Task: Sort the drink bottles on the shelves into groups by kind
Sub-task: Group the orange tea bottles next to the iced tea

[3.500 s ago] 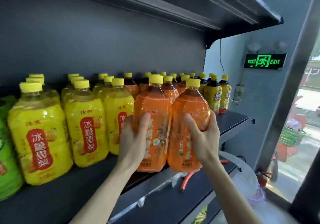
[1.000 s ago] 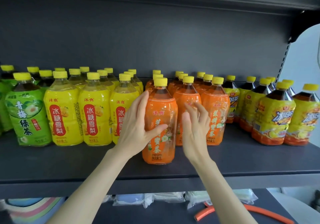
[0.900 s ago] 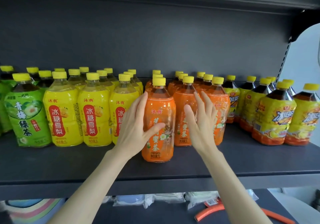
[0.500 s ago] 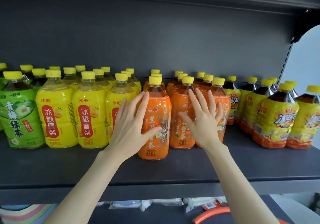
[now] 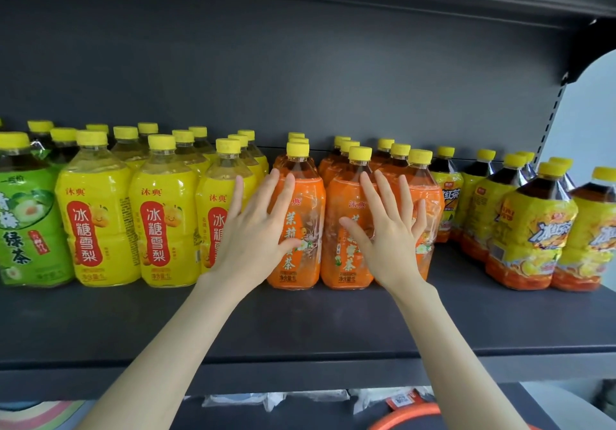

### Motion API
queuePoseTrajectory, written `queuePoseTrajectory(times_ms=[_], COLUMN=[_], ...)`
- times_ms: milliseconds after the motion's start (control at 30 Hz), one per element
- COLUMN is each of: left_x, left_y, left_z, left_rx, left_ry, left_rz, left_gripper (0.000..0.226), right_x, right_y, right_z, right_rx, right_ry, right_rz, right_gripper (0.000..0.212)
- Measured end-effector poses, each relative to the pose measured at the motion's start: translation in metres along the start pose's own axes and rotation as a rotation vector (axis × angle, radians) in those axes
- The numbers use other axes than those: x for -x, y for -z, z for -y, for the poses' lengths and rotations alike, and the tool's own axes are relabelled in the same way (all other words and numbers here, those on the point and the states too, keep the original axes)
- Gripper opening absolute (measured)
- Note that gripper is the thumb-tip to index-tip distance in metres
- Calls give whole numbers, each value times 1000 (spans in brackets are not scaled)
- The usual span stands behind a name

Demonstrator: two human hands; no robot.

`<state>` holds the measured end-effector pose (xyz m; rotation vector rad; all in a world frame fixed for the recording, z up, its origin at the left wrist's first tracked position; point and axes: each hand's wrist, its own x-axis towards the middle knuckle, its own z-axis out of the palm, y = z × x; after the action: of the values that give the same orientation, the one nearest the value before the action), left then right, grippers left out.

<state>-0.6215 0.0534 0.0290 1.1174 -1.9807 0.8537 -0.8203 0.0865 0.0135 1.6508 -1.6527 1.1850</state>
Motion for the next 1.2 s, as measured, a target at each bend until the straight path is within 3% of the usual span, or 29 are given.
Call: queuePoseTrajectory(times_ms=[933, 1067, 1200], left_x=[-1, -3, 0], left_y=[14, 25, 46], left_z=[-11, -12, -2], left_rx=[7, 90, 315], left_ry=[77, 120, 205], left_rz=[154, 137, 90], left_gripper=[103, 77, 43], right_x=[-2, -8, -12], right_y=[12, 25, 44], right_z=[9, 18, 37], right_rx=[38, 73, -13], right_ry=[-20, -51, -70], right_rz=[79, 160, 175], right_gripper=[67, 67, 49])
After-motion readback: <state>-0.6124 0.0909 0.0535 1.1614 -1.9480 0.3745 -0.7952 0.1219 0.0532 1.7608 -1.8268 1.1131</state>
